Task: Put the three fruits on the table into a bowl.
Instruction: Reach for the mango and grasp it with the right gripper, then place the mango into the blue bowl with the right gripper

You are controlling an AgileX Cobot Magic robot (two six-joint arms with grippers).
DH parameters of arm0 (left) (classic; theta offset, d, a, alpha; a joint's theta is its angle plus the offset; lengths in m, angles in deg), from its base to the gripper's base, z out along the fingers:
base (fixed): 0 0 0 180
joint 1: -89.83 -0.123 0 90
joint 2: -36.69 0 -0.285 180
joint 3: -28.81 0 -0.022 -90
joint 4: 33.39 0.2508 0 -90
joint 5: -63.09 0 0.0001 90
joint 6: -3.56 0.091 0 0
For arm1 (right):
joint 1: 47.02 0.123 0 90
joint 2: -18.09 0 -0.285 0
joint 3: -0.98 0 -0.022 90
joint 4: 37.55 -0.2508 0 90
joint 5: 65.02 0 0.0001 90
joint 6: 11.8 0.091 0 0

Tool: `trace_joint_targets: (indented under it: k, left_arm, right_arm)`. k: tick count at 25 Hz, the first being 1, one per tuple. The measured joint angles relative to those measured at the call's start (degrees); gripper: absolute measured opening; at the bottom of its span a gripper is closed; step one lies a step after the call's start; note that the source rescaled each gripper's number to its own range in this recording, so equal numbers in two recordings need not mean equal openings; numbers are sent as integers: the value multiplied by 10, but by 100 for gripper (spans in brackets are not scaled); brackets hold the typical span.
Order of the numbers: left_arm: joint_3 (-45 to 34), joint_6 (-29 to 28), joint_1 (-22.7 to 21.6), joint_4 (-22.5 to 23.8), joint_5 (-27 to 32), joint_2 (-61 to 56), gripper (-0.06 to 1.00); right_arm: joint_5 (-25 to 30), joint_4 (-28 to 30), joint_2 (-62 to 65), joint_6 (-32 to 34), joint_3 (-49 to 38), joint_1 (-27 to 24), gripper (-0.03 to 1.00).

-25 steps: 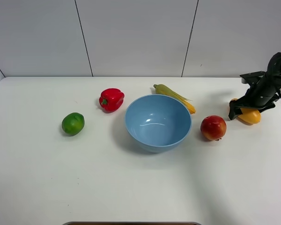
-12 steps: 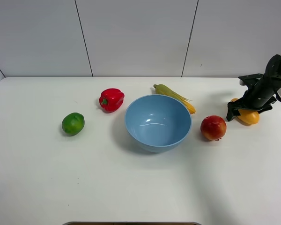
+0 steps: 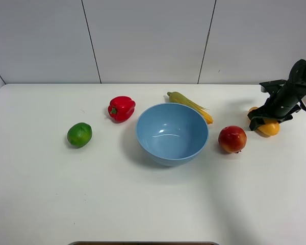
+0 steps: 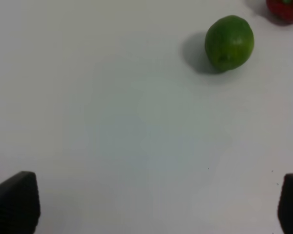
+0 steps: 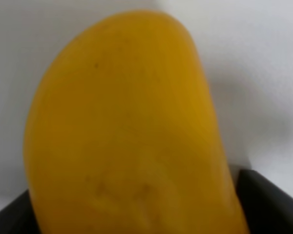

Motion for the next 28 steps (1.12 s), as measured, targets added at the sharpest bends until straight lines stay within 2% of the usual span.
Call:
trace_joint_targets:
  k: [2,20,28]
  left_arm:
    - [0,0,0,0,0,0,100]
    - [0,0,0,0,0,0,100]
    - [0,0,0,0,0,0,100]
  right_arm:
    - [-1,0,0,0,0,0,2]
    - [-2,-2,0,7,0,0,1]
    - [8,-11,53,26,-1,0,1]
